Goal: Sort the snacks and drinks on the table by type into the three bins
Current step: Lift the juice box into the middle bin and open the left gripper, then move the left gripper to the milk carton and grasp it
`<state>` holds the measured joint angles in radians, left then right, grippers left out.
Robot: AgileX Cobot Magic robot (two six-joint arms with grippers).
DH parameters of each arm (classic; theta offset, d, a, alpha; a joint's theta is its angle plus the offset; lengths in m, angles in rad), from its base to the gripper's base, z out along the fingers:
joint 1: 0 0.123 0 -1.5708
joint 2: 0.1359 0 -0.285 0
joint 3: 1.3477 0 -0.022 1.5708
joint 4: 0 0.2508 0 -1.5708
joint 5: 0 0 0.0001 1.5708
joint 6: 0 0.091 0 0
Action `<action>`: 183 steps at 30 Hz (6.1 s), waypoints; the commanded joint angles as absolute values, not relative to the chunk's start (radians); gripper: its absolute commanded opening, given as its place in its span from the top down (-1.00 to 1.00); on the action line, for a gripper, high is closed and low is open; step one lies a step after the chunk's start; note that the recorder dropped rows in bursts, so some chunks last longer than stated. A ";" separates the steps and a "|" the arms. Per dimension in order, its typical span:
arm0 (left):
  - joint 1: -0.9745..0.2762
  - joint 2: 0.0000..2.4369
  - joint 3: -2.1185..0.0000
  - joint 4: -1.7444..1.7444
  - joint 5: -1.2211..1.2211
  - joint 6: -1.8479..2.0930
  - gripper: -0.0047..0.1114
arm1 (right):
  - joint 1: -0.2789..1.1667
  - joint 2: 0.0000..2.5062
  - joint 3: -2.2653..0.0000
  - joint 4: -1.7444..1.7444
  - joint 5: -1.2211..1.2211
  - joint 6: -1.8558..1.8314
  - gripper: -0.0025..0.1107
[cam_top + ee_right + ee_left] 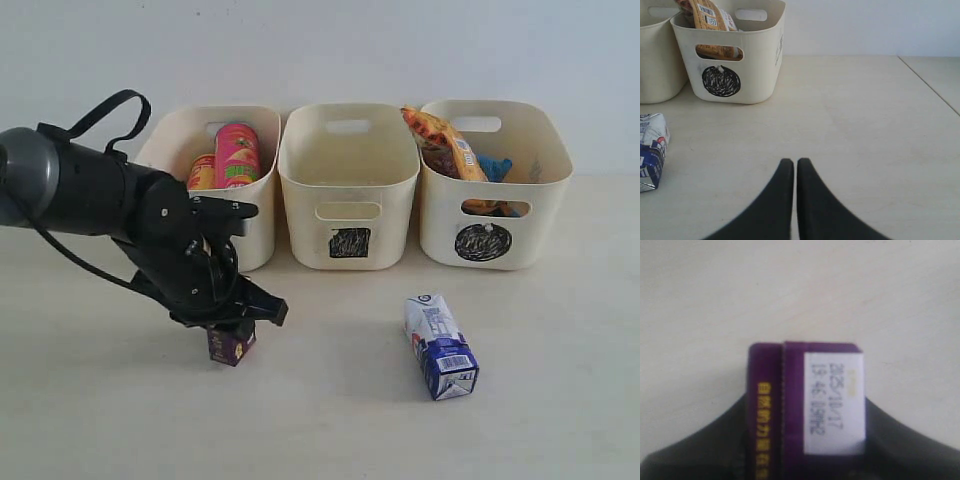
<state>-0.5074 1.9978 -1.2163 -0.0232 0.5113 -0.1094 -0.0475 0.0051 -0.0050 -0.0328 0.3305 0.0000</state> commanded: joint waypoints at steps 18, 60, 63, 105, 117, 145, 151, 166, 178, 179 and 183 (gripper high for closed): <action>-0.513 1.674 -1.283 -0.119 0.334 0.069 0.85 | -0.050 0.000 0.000 -0.031 0.323 0.000 0.96; -0.556 2.315 -2.012 -0.109 0.380 0.122 -0.47 | -0.050 0.000 0.000 -0.031 0.327 0.000 0.96; -0.556 2.309 -2.012 -0.109 0.410 0.122 -0.43 | -0.050 0.000 0.000 -0.031 0.327 0.000 0.96; -0.897 2.016 -1.695 -0.028 0.966 -0.090 0.85 | -0.050 0.000 0.000 -0.031 0.327 0.000 0.96; -0.899 2.239 -1.924 0.038 0.930 -0.224 0.85 | -0.050 0.000 0.000 -0.031 0.323 0.000 0.96; -0.889 2.446 -1.991 0.120 0.693 -0.424 -0.42 | -0.050 0.000 0.000 -0.031 0.323 0.000 0.96; -0.889 2.449 -2.001 0.120 0.701 -0.445 -0.42 | -0.050 0.000 0.000 -0.031 0.323 0.000 0.96; -0.889 2.325 -2.080 0.165 1.122 0.336 -0.42 | -0.050 0.000 0.000 -0.031 0.323 0.000 0.96; -0.833 2.329 -1.985 -0.008 1.017 0.671 -0.42 | -0.050 0.000 0.000 -0.031 0.323 0.000 0.96; -0.821 2.333 -1.985 -0.020 1.014 0.679 -0.42 | -0.050 0.000 0.000 -0.031 0.323 0.000 0.96; -0.787 2.351 -1.984 -0.057 1.021 0.690 -0.42 | -0.050 0.000 0.000 -0.031 0.323 0.000 0.96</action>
<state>-0.8079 2.3392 -1.9869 -0.0161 1.0274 0.6687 -0.0475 0.0051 -0.0050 -0.0328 0.3305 0.0000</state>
